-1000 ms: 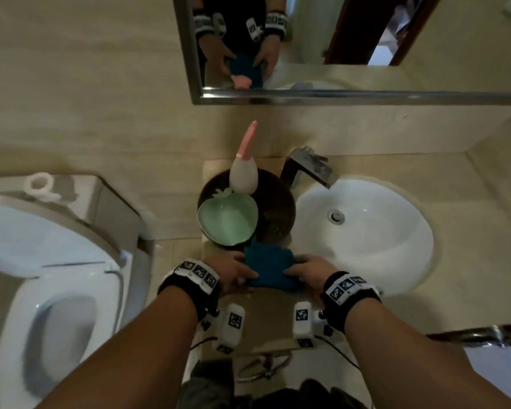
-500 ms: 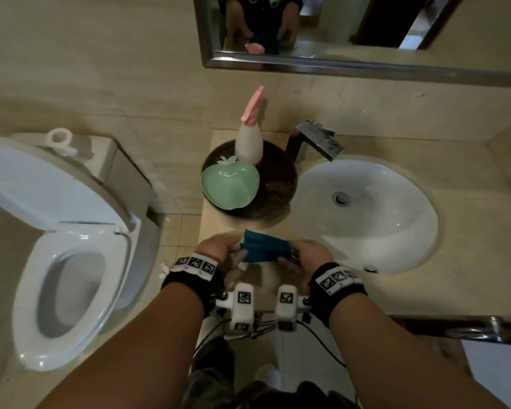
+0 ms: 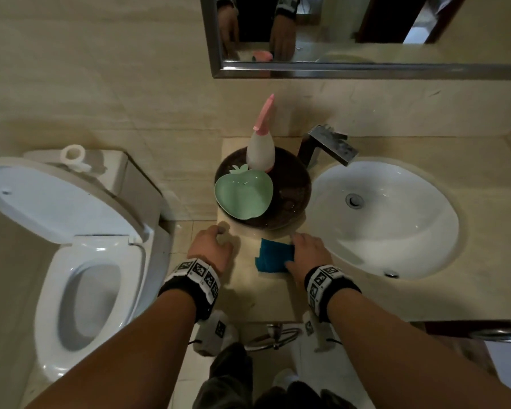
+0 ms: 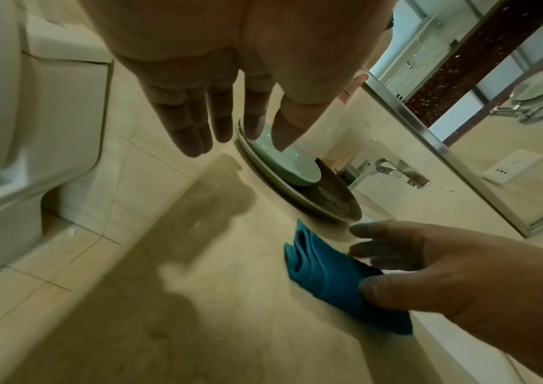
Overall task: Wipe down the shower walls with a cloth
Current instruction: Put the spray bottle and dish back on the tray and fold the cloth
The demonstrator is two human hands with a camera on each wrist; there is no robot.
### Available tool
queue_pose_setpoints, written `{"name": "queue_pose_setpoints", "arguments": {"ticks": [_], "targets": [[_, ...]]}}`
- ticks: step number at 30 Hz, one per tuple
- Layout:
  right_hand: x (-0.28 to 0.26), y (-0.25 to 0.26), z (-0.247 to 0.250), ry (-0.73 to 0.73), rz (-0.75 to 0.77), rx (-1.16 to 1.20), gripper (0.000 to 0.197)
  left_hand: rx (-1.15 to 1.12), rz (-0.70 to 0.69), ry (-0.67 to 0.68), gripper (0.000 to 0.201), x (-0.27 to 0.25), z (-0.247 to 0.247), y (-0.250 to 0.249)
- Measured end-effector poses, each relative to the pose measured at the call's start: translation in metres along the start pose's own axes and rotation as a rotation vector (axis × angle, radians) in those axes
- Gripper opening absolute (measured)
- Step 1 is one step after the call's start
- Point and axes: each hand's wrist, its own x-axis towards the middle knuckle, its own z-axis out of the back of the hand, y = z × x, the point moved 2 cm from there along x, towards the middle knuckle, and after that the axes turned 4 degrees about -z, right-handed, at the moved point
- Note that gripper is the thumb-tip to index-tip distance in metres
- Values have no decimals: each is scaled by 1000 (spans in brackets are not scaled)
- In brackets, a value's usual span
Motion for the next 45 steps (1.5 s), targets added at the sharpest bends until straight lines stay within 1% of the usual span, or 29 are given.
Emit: {"name": "queue_pose_setpoints", "arguments": {"ticks": [2,4,6,8,10,11,13,16,18,21,24,27,29,30,31,34,35,36,38,41,43,45], "targets": [[3,7,0,16,46,-90,60,33,-29,4,47,3,7,0],[2,15,3,50,28,-151,54,48,-35,7,48,9,13,0],[3,20,7,123,-22,-146,44,72,-47,27,50,16,19,-5],[6,21,13,223,-86,-66,37,88,-76,64,49,29,23,-12],[8,19,23,305,-158,68,38,141,-126,109,47,37,27,-23],[9,17,30,319,-196,147,39,160,-149,122,49,45,28,-28],[10,10,43,343,-266,302,37,137,-141,141,55,53,31,-34],[16,-1,65,308,-366,523,30,172,-180,186,61,68,36,-46],[21,-8,79,228,-413,692,26,183,-195,216,62,77,38,-54],[35,-14,92,61,-483,934,34,200,-202,223,62,86,38,-62],[60,-17,94,-41,-528,1126,38,209,-201,230,63,94,35,-65],[82,-9,95,-49,-530,1393,39,235,-179,222,65,100,33,-64],[95,-2,95,13,-522,1446,37,251,-154,221,69,104,32,-62],[100,1,95,45,-528,1402,36,255,-141,221,71,105,32,-61],[106,1,94,51,-530,1302,36,251,-127,213,72,107,32,-61],[119,-3,100,-8,-445,748,35,246,-118,156,70,111,31,-65],[121,-1,105,-34,-392,620,35,243,-120,139,69,112,31,-67],[122,2,109,-45,-341,575,37,241,-124,128,68,112,30,-68],[126,9,111,-33,-246,574,41,250,-130,116,66,112,29,-70],[134,20,103,88,-134,531,51,271,-126,105,66,113,28,-71],[139,23,95,160,-119,524,57,264,-119,107,65,112,26,-71],[143,22,90,186,-126,534,61,262,-117,108,65,111,26,-70]]}}
